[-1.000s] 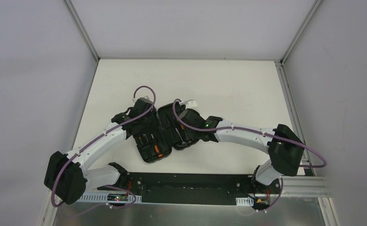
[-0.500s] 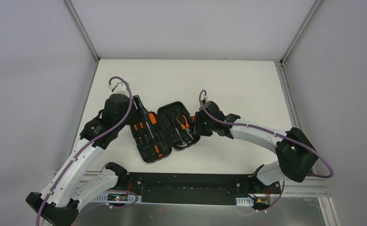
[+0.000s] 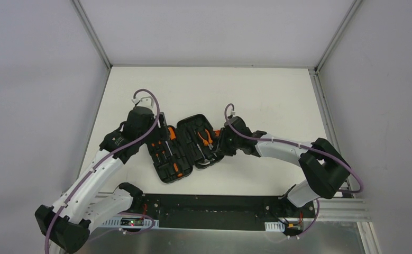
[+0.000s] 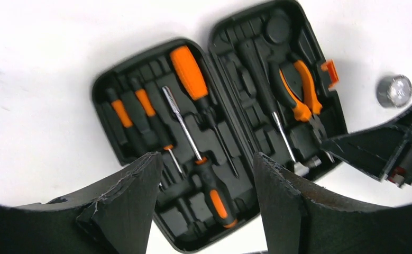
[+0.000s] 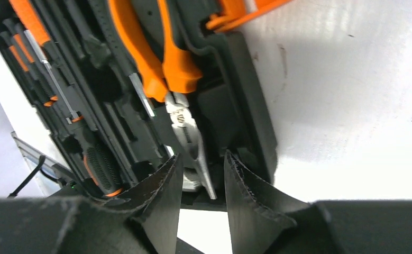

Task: Pack the tool kit
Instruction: Adjust the pliers in the toolbox.

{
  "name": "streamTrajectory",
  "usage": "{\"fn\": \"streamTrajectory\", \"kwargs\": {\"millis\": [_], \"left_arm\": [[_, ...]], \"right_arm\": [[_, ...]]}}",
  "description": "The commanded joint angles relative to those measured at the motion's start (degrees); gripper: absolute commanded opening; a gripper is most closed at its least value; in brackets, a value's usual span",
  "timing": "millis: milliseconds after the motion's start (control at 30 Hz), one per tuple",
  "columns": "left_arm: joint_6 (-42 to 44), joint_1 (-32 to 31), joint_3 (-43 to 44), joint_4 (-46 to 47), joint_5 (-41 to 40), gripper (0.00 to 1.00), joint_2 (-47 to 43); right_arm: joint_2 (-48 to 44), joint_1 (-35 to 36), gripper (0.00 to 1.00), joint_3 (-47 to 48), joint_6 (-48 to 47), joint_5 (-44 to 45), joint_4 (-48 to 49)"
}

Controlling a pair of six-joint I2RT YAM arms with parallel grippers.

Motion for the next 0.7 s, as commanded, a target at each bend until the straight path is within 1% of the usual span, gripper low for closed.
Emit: {"fn": "streamTrajectory", "kwargs": {"millis": [0, 33, 100, 267, 367, 500, 567, 633, 667], "left_arm": [[-7.5, 0.3, -1.1, 1.6, 9.7, 0.65, 3.4], [-9.2, 0.0, -1.5, 2.7, 12.7, 0.65, 4.6], [-11.8, -1.6, -2.1, 5.1, 15.4, 0.65, 7.4], [-13.9, -7.2, -1.9, 8.5, 13.5, 0.63, 14.2], [-14.9, -9.1, -1.3, 11.1, 14.7, 0.59, 18.7], [-15.3, -10.5, 0.0, 13.4, 17.4, 0.5, 25.4], [-15.5, -10.7, -0.3, 14.3, 18.6, 0.4, 27.8], [-15.5, -10.8, -1.0, 15.2, 19.2, 0.33, 29.6], [-15.6, -10.8, -1.3, 15.4, 19.5, 0.31, 30.5]], "right_arm": [[0.5, 0.0, 0.36, -2.0, 1.3, 2.9, 0.6], [0.7, 0.0, 0.36, -2.2, 1.2, 2.5, 0.8], [1.3, 0.1, 0.35, -2.5, 1.0, 0.9, 1.9], [2.9, 0.1, 0.31, -3.8, 1.4, -2.6, 8.1], [3.2, 0.1, 0.27, -4.2, 1.2, -2.9, 10.0], [1.9, 0.2, 0.16, -5.7, 0.5, -0.9, 12.2], [1.3, 0.2, 0.09, -6.0, -0.7, -0.1, 12.4], [0.8, 0.7, 0.04, -6.4, -2.1, 1.2, 13.0], [0.6, 1.1, 0.03, -6.6, -2.5, 1.7, 13.3]]}}
